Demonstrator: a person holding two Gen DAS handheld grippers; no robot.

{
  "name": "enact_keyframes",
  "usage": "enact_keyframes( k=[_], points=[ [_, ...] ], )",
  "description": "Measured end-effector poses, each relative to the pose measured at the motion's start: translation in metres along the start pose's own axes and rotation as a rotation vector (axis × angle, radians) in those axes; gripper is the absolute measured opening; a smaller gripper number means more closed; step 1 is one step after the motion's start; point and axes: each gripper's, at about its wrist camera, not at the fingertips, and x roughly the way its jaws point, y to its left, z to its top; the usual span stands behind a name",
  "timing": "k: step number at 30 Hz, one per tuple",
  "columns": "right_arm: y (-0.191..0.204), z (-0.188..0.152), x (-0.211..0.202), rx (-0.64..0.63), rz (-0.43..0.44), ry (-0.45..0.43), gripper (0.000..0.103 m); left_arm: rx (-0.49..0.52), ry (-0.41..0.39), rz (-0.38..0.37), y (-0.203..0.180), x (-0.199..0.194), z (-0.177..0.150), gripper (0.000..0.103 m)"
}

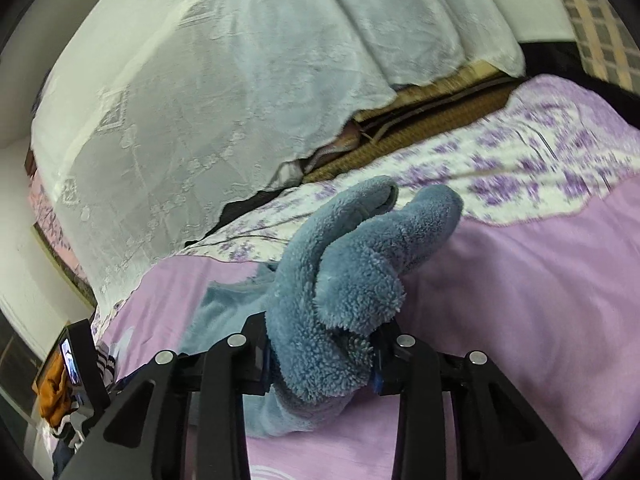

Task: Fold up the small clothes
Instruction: 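Grasp the end of the folded blue jacket with the right tool and lift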

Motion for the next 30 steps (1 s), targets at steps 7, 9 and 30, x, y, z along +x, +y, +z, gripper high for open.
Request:
enact_keyframes(
  k=[7,9,30],
  points=[
    [0.055,0.010,0.009,-0.102,0.040,-0.008,0.032,-0.009,0.012,0.081,0.039,-0.002,0.002,0.097],
    [0.076,0.008,0.015,-0.149,0.048,-0.007,0.032,0.029,0.001,0.118,0.046,-0.006,0.000,0.097],
    [0.212,-0.105,0.113,-0.571,-0.030,0.178,0.031,-0.107,0.070,0.173,0.100,0.008,-0.001,0.097]
  ],
)
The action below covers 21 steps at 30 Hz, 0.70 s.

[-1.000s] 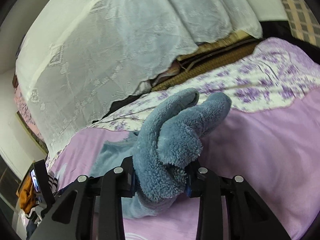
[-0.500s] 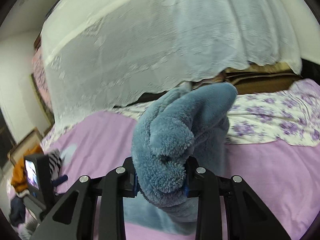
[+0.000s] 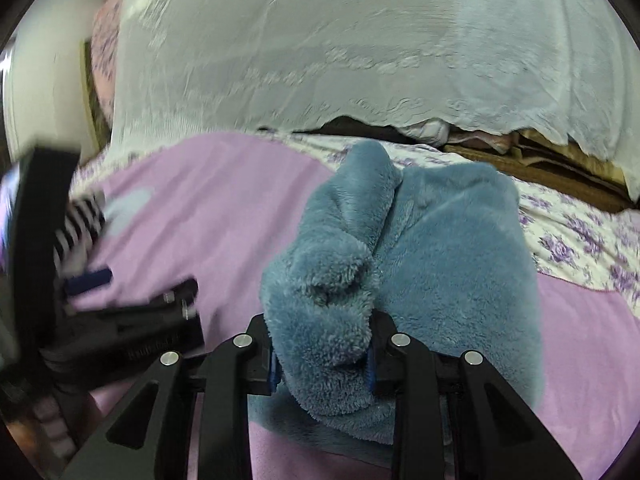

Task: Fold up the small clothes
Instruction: 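Grasp the end of the folded blue jacket with the right tool and lift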

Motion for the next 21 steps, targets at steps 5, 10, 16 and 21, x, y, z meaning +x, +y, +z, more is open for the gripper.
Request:
enact_keyframes(
  k=[5,10,16,21],
  points=[
    [0.028,-0.007,-0.006,-0.173,0.046,0.018,0.072,-0.063,0.050,-0.010,0.014,0.012,-0.001,0.097],
    [0.019,-0.006,-0.045,-0.191,0.117,-0.049,0.071,-0.069,0.042,-0.014,0.016,0.009,-0.001,0.097],
    [-0.026,-0.003,-0.104,-0.126,0.162,-0.151,0.071,-0.038,-0.016,-0.024,0.007,-0.010,0.000,0.097],
    [-0.082,0.004,-0.108,0.004,0.069,-0.185,0.069,-0.028,-0.103,-0.087,-0.007,-0.045,0.007,0.097]
  ],
)
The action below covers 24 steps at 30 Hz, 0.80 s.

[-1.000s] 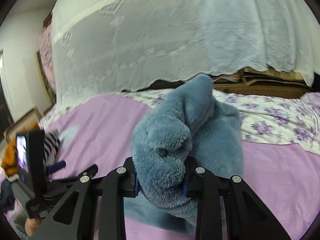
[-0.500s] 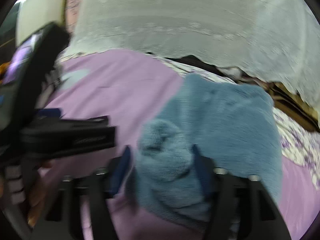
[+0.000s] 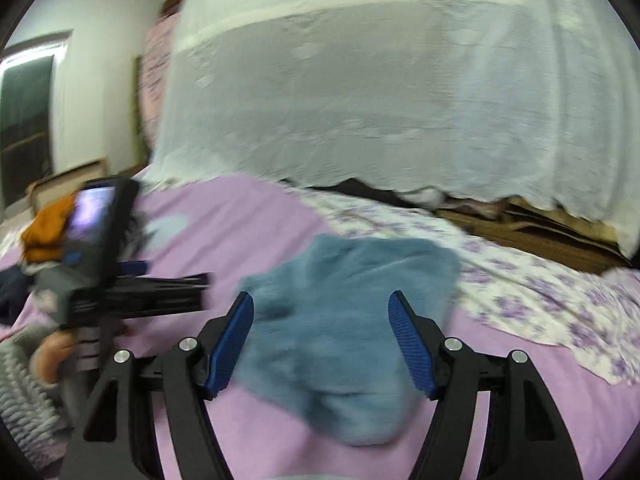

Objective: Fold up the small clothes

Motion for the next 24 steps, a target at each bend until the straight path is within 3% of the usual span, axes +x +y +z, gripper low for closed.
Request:
enact_keyframes(
  k=[4,8,12,18,24],
  points=[
    [-0.019,-0.005,0.020,0.075,0.007,0.047,0.065,0.028,-0.010,-0.093,-0.030,-0.014,0.020,0.098],
    [-0.020,-0.014,0.041,0.079,0.033,0.077,0.065,0.120,-0.001,-0.031,-0.065,0.004,0.018,0.098],
    [-0.015,-0.040,0.066,0.029,0.033,0.145,0.065,0.187,0.050,0.052,-0.071,0.045,-0.008,0.099],
    [-0.013,-0.057,0.074,0.010,0.036,0.159,0.066,0.079,0.147,0.021,-0.050,0.073,-0.017,0.099],
    [-0.014,-0.057,0.072,0.007,0.043,0.147,0.066,0.062,0.141,0.025,-0.046,0.074,-0.019,0.099]
  ],
)
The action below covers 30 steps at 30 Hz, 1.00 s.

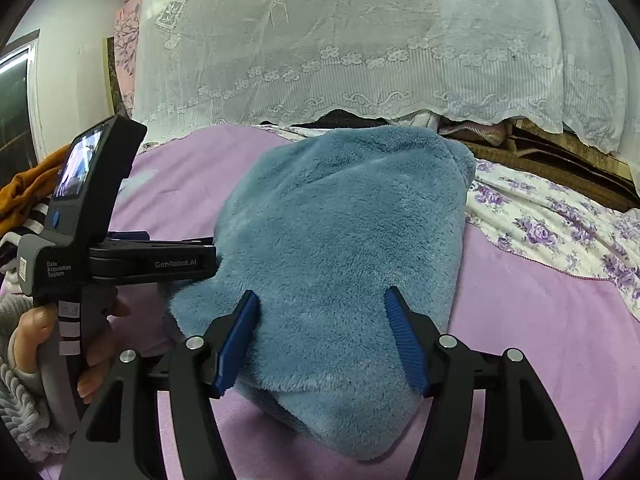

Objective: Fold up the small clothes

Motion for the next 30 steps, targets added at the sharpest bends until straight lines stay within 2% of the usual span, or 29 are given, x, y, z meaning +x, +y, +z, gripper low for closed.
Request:
enact_keyframes(
  k=[5,10,12,14,16,19,20,22,25,30],
  points=[
    [-0.007,0.006,-0.014,0.034,0.048,-0.033,0.066,-0.020,0.012,-0.010,0.004,0.000,-0.003,0.099],
    [-0.029,0.044,-0.033,0.114,0.059,-0.090,0.061,-0.040,-0.001,-0.005,0.011,-0.009,0.001,0.099],
    [-0.034,0.059,-0.029,0.103,0.032,-0.088,0.049,-0.061,-0.032,-0.016,0.014,-0.022,0.008,0.099],
    [-0.039,0.077,-0.018,0.088,0.007,-0.082,0.042,-0.072,-0.078,-0.049,0.014,-0.039,0.014,0.099],
    [-0.043,0.095,-0.005,0.084,-0.004,-0.072,0.038,-0.055,-0.107,-0.072,0.007,-0.049,0.018,0.099],
    [-0.044,0.117,0.021,0.070,-0.017,-0.042,0.037,0.051,-0.103,-0.055,-0.021,-0.043,0.017,0.099],
    [-0.043,0.119,0.028,0.064,-0.020,-0.031,0.037,0.096,-0.098,-0.023,-0.032,-0.034,0.012,0.099],
    [-0.040,0.115,0.061,0.039,-0.017,0.056,0.037,0.124,-0.115,0.022,-0.040,-0.022,0.004,0.099],
    [-0.034,0.089,0.105,-0.014,-0.049,0.157,0.039,0.115,-0.114,0.015,-0.039,-0.019,0.004,0.099],
    [-0.039,0.085,0.104,0.013,-0.020,0.140,0.038,0.098,-0.098,-0.015,-0.038,-0.015,0.004,0.099]
  ],
)
